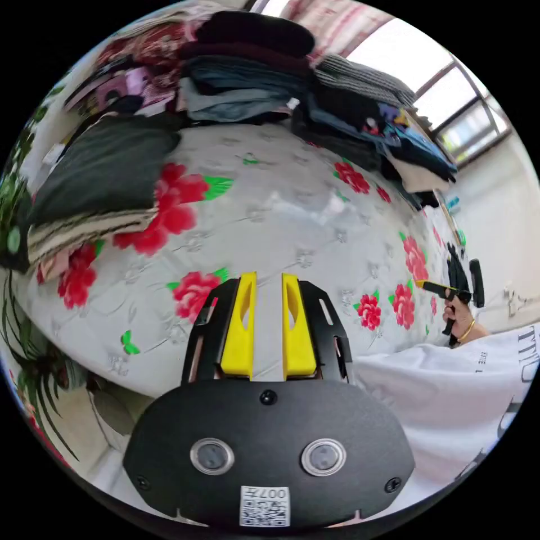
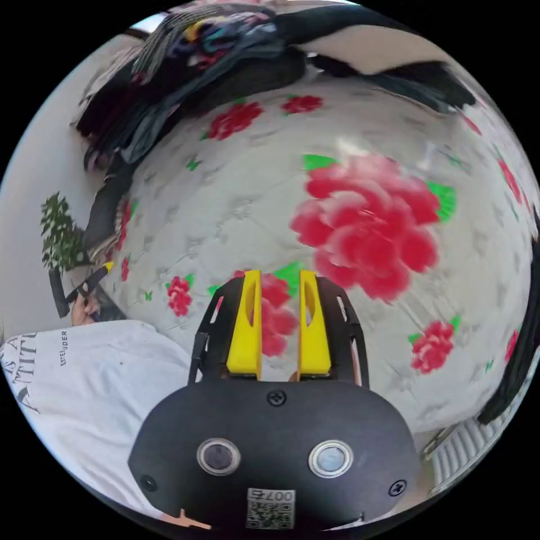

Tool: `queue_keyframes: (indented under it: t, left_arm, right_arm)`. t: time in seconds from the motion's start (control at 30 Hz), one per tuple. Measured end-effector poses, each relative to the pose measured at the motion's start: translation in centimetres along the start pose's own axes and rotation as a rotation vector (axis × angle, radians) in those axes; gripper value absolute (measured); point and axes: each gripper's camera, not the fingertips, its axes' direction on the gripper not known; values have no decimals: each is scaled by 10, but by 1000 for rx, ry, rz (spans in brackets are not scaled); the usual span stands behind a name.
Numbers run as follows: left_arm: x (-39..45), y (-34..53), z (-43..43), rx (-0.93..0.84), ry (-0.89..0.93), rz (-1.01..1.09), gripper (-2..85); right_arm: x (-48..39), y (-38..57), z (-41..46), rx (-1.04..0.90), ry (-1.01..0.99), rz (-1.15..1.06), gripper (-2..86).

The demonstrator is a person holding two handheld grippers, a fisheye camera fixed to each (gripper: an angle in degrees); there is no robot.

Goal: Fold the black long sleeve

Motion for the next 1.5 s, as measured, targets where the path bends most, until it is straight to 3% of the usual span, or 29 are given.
queue_keyframes:
  t: [0.33,0.47,0.63,0.77,0.9,0.97,1.07,1.3,1.43,1.5]
  left_arm:
    - [145,-34,97,-178,32,248,65]
    - [166,-34,121,-223,6,260,63]
    - [178,-28,145,-268,10,238,58]
    - [177,-25,150,-260,2,239,53]
    - [165,-23,147,-218,52,216,51]
    - [159,-21,143,-192,91,223,53]
    - [150,-15,132,-140,161,260,62]
    - [117,15,93,-1,255,352,77]
    - [65,40,78,13,226,246,77]
    - [38,53,68,32,202,194,77]
  right_arm:
    - [273,156,-179,410,367,672,104]
    - [330,170,-203,406,433,748,103]
    - [375,168,-193,230,433,838,38]
    - [360,186,-220,372,295,784,8]
    - [307,217,-264,745,-153,574,1]
    - [261,208,-277,779,-203,446,0]
    - [166,173,-282,724,-234,222,-1]
    - [-145,100,-165,234,-562,-464,6]
    - [-283,111,-89,66,-723,-602,27]
    - [-305,123,-88,63,-678,-648,33]
